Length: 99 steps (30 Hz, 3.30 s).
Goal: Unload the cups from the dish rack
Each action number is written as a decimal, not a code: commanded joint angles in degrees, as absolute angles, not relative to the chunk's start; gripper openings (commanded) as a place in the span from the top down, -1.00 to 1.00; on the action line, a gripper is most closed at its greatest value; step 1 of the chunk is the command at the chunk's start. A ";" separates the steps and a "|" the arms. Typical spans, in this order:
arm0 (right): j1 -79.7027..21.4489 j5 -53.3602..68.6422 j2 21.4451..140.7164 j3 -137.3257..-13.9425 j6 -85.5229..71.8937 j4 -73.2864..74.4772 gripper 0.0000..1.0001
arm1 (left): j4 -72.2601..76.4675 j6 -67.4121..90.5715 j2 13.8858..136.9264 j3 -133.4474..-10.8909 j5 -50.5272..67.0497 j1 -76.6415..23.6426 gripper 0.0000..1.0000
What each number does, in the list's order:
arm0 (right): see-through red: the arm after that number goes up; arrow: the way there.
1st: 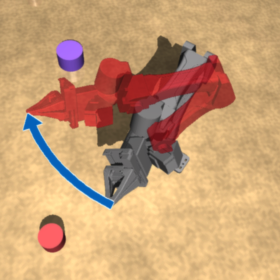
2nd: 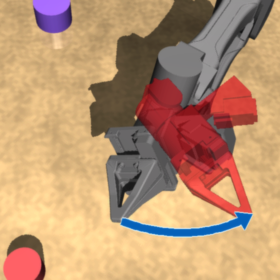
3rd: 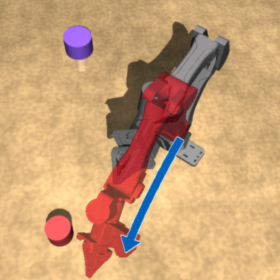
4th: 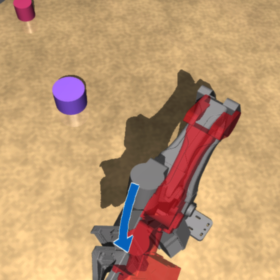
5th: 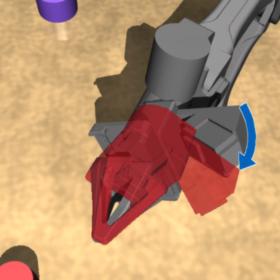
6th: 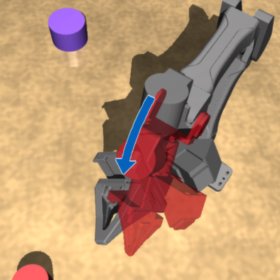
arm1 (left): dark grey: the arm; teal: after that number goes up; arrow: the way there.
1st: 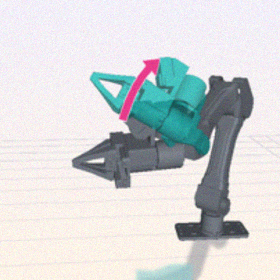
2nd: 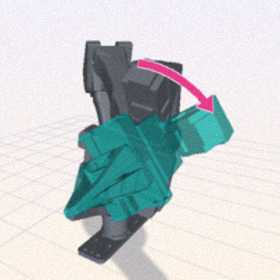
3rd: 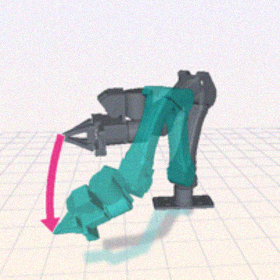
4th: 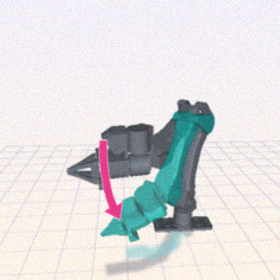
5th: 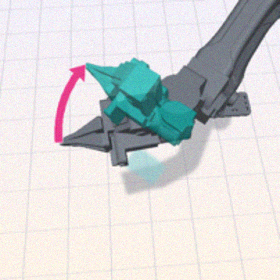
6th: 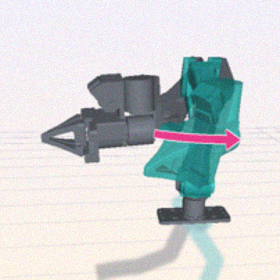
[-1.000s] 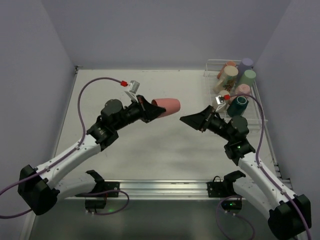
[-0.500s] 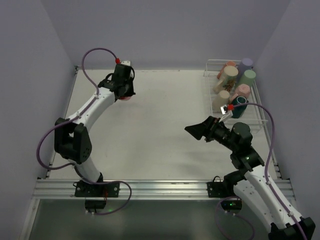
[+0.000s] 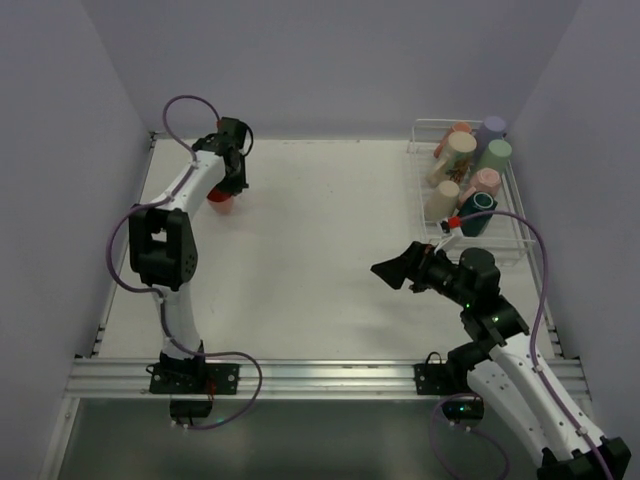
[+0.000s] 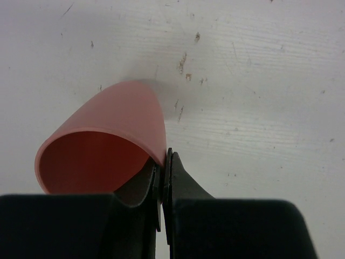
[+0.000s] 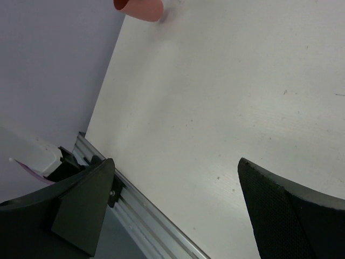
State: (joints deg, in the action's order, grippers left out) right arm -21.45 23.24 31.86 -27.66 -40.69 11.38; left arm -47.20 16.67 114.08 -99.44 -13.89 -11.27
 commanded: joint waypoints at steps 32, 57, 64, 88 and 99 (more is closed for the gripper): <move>-21.97 10.65 37.26 -42.88 -31.82 20.74 -0.92 | -39.06 18.19 98.31 -102.76 -5.58 -6.59 -1.00; 0.52 -20.66 70.74 -66.95 -28.04 27.15 -0.98 | -14.68 16.79 40.69 -39.38 29.89 -28.89 -1.00; 5.62 -22.49 78.21 -68.02 -27.69 25.84 -0.98 | -16.43 13.36 40.08 -39.37 24.98 -35.15 -1.00; 8.17 -16.70 90.62 -69.97 -25.49 21.45 -0.80 | -17.67 12.83 43.33 -40.17 19.51 -39.11 -1.00; 8.17 -17.49 80.88 -67.85 -25.84 20.48 0.16 | -16.36 13.88 43.94 -40.17 21.26 -38.06 -1.00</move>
State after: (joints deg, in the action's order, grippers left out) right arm 7.99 -15.94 88.29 -67.11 -25.45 23.29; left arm -18.09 13.93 43.70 -38.76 20.23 -38.59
